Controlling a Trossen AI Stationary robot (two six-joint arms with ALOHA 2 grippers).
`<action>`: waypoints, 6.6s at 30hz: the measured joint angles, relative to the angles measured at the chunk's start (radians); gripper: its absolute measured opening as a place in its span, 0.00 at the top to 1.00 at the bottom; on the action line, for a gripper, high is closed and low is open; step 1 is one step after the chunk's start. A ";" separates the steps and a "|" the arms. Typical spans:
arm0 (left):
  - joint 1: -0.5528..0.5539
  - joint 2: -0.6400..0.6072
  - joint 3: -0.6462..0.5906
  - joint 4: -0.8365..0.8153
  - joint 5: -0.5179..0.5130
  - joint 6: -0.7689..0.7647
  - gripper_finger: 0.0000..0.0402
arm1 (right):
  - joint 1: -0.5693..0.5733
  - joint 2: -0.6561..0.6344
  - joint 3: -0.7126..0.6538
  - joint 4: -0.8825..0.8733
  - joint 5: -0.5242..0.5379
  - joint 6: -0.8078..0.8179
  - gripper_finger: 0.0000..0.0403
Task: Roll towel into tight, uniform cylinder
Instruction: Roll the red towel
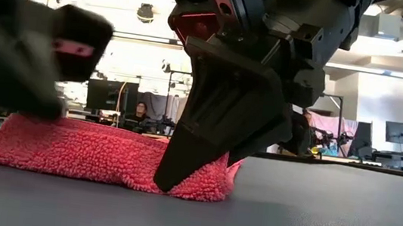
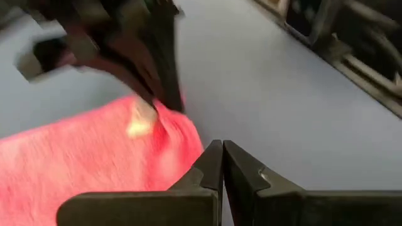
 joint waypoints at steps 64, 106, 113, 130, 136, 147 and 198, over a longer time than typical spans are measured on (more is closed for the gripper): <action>0.192 0.001 0.010 -0.191 0.298 -0.123 1.00 | 0.145 -0.039 -0.002 0.016 0.434 -0.691 0.52; 0.190 -0.060 0.008 -0.184 0.419 -0.042 1.00 | 0.117 -0.022 0.000 -0.038 0.202 -0.165 0.95; 0.159 -0.077 0.008 -0.163 0.434 -0.048 1.00 | 0.118 -0.053 -0.004 0.011 0.063 -0.112 0.95; 0.045 -0.077 0.008 -0.161 0.399 0.156 0.97 | 0.126 -0.052 -0.095 0.176 0.087 0.115 0.95; 0.017 -0.078 0.008 -0.166 0.354 0.258 0.81 | 0.126 -0.051 -0.096 0.196 0.086 0.095 0.95; 0.011 -0.078 0.009 -0.228 0.263 0.271 0.50 | 0.125 -0.050 -0.096 0.197 0.086 0.091 0.95; 0.340 -0.023 0.019 -0.362 0.817 -0.679 1.00 | 0.192 -0.048 -0.095 0.136 0.221 0.449 0.95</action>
